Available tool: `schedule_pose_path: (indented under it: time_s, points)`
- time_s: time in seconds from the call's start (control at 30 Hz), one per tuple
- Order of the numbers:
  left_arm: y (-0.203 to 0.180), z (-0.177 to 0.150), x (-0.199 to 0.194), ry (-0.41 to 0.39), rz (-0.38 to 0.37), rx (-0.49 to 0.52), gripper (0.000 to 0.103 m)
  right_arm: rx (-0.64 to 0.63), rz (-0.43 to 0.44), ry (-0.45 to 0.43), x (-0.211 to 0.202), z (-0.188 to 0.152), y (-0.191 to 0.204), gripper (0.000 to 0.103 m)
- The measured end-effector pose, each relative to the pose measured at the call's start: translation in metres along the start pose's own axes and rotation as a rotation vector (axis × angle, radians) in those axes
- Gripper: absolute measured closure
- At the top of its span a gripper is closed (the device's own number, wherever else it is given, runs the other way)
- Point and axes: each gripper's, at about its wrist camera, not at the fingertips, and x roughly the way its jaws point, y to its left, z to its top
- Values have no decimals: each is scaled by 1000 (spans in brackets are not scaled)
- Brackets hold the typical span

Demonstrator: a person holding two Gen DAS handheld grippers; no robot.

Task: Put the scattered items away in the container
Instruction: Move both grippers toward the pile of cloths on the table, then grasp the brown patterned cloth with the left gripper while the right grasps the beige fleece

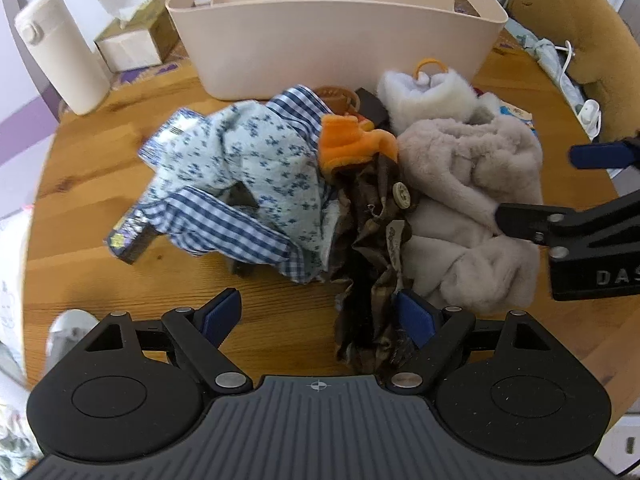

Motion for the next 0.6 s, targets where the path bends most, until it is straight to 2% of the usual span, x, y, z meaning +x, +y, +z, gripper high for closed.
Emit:
schedule_pose_path:
  time_s: [0.1, 0.27, 0.33, 0.4, 0.43, 0.47, 0.5, 0.53, 0.6]
  points:
    - [-2, 3, 9, 10, -10, -10, 17, -2, 8, 31, 13, -1, 0, 4]
    - [-5, 5, 20, 32, -36, -15, 20, -4, 37, 21, 19, -6, 3, 6]
    - [-6, 4, 23, 36, -49, -15, 29, -9, 62, 13, 18, -7, 4, 17]
    - [-7, 4, 24, 39, -66, -10, 44, -19, 82, 9, 18, -8, 7, 25]
    - [-8, 3, 25, 40, -74, -5, 48, -24, 89, 7, 17, -7, 8, 34]
    - [-8, 3, 26, 40, -78, 2, 57, -29, 96, 1, 16, -8, 9, 38]
    - [-10, 3, 26, 38, -82, 9, 68, -35, 105, -5, 15, -9, 10, 48]
    - [-11, 2, 26, 34, -84, 17, 69, -39, 111, -11, 14, -9, 11, 56]
    - [-15, 0, 25, 22, -76, 36, 72, -40, 117, -23, 11, -11, 10, 65]
